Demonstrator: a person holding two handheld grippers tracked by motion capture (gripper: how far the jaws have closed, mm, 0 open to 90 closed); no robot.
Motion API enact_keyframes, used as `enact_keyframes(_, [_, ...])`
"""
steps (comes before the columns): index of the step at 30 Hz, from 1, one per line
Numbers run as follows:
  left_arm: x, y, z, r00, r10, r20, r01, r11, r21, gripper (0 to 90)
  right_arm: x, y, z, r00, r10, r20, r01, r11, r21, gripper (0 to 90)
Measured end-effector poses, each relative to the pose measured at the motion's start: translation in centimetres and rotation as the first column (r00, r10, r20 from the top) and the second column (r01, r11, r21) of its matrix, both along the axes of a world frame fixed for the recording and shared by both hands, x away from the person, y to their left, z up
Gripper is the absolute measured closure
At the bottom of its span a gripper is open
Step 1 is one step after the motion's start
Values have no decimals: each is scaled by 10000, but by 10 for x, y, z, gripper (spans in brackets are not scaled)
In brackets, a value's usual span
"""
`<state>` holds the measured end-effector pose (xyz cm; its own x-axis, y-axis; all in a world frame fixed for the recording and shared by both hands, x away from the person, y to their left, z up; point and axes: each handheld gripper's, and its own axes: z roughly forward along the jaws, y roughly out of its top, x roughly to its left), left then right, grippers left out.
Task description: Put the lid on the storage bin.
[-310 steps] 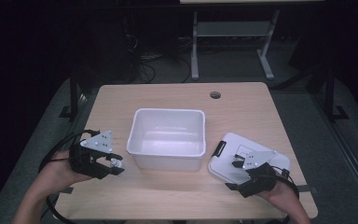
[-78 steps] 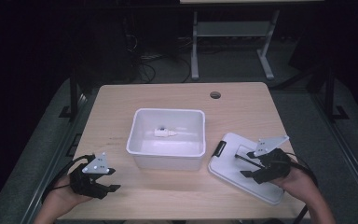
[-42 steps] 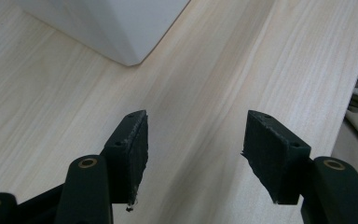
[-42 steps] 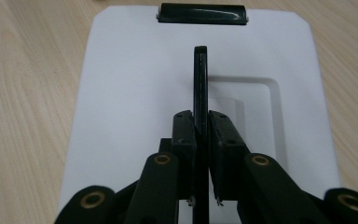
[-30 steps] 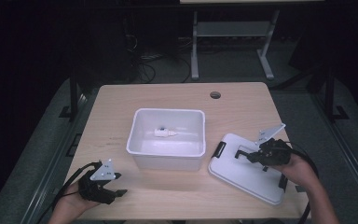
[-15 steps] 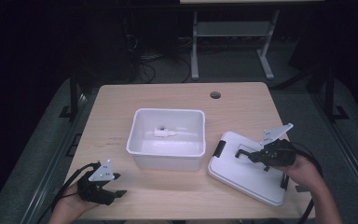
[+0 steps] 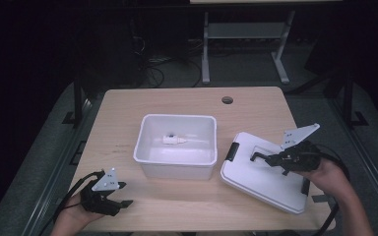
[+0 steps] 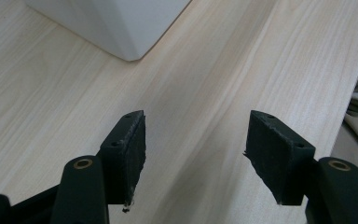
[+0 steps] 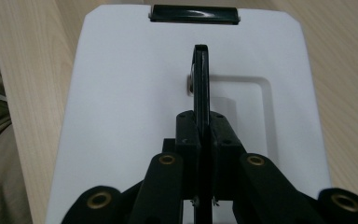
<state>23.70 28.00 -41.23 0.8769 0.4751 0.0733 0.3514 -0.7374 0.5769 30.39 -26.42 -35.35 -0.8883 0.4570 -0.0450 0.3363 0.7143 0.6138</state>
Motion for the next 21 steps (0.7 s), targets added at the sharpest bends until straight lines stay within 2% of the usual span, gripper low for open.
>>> enact_keyframes(13, [1, -3, -1, 10000, -65, -42, 64, 10000, -66, 369, -3, 1, 35, 9992, 235, 310, -240, 9996, 152, 838])
enact_keyframes(21, [2, -4, 0, 10000, -60, -36, 60, 9999, -137, 359, -5, 7, 56, 9977, 397, 556, -401, 9992, 66, 838])
